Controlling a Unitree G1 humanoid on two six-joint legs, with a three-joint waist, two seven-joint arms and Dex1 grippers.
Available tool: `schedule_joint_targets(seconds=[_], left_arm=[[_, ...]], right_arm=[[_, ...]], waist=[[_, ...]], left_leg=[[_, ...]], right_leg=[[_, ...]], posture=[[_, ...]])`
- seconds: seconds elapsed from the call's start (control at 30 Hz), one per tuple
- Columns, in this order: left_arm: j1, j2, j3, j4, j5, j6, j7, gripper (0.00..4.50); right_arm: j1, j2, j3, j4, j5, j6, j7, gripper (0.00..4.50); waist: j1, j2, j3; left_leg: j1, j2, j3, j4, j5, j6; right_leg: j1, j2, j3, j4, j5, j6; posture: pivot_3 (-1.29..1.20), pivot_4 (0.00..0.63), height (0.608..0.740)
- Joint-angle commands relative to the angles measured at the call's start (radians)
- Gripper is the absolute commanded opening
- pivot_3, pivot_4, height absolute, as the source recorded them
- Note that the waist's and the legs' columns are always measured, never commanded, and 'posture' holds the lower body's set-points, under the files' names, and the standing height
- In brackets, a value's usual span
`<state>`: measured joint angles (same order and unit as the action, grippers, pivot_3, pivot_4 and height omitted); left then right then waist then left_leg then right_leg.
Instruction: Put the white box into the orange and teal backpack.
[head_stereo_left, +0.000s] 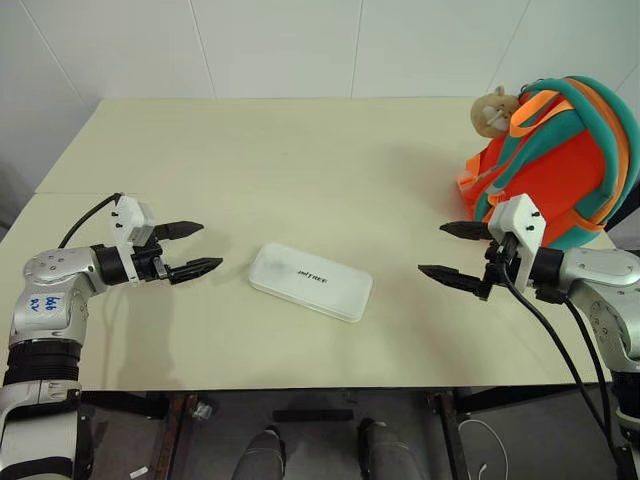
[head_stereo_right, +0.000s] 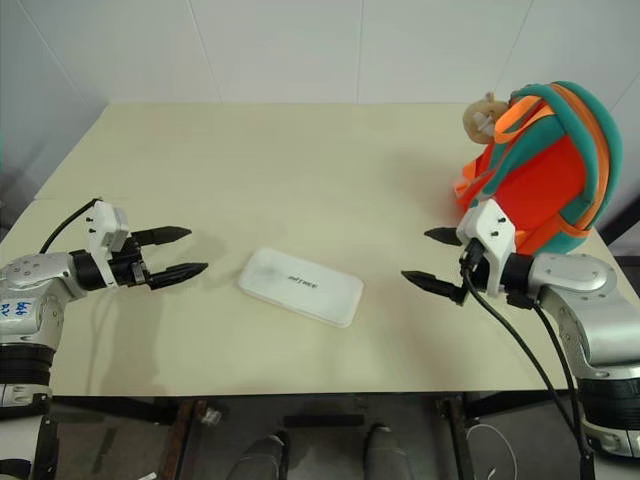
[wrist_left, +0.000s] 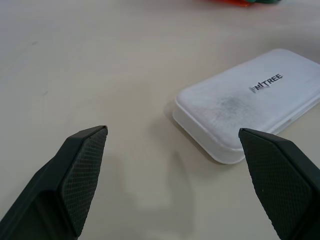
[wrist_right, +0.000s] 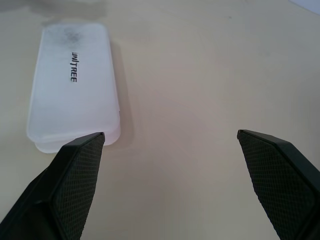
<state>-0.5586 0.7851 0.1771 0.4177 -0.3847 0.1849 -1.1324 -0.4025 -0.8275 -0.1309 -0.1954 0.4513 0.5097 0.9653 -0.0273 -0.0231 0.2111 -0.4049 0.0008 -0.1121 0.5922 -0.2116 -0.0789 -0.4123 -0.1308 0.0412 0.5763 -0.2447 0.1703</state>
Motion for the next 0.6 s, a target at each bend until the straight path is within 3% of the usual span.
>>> schedule_joint_targets(seconds=[0.03,0.37,0.47,0.6], left_arm=[[-0.038,-0.008,0.001,0.001,0.005,-0.015,0.002,4.49],[-0.051,-0.026,-0.018,0.023,0.024,-0.037,-0.015,4.49],[-0.052,-0.011,-0.019,0.026,0.042,-0.032,-0.005,3.94],[-0.081,0.004,-0.026,0.089,0.084,-0.068,0.005,2.71]], right_arm=[[-0.017,0.014,-0.034,-0.042,0.025,0.005,-0.029,4.48],[-0.013,0.050,-0.024,-0.067,0.014,0.043,-0.126,4.48],[0.006,0.051,-0.011,-0.092,0.024,0.050,-0.118,3.90],[0.013,0.080,0.035,-0.116,0.011,0.071,-0.145,2.57]], waist=[[0.000,0.000,0.000],[0.000,0.000,0.000],[0.000,0.000,0.000],[-0.001,0.000,0.000]], left_leg=[[0.000,0.000,0.000,0.000,0.000,0.000],[0.000,0.000,0.000,0.001,0.000,0.000],[0.000,0.000,0.000,0.001,0.000,0.000],[0.000,0.000,0.000,0.001,0.000,0.000]], right_leg=[[0.000,0.000,0.000,0.000,0.000,0.000],[0.000,0.000,0.000,0.000,0.000,0.000],[0.000,0.000,0.000,0.001,0.000,0.000],[0.000,0.000,0.000,0.001,0.000,0.000]], posture=[[0.00,0.150,0.740],[0.00,0.150,0.740],[0.00,0.150,0.740],[0.00,0.150,0.740]])
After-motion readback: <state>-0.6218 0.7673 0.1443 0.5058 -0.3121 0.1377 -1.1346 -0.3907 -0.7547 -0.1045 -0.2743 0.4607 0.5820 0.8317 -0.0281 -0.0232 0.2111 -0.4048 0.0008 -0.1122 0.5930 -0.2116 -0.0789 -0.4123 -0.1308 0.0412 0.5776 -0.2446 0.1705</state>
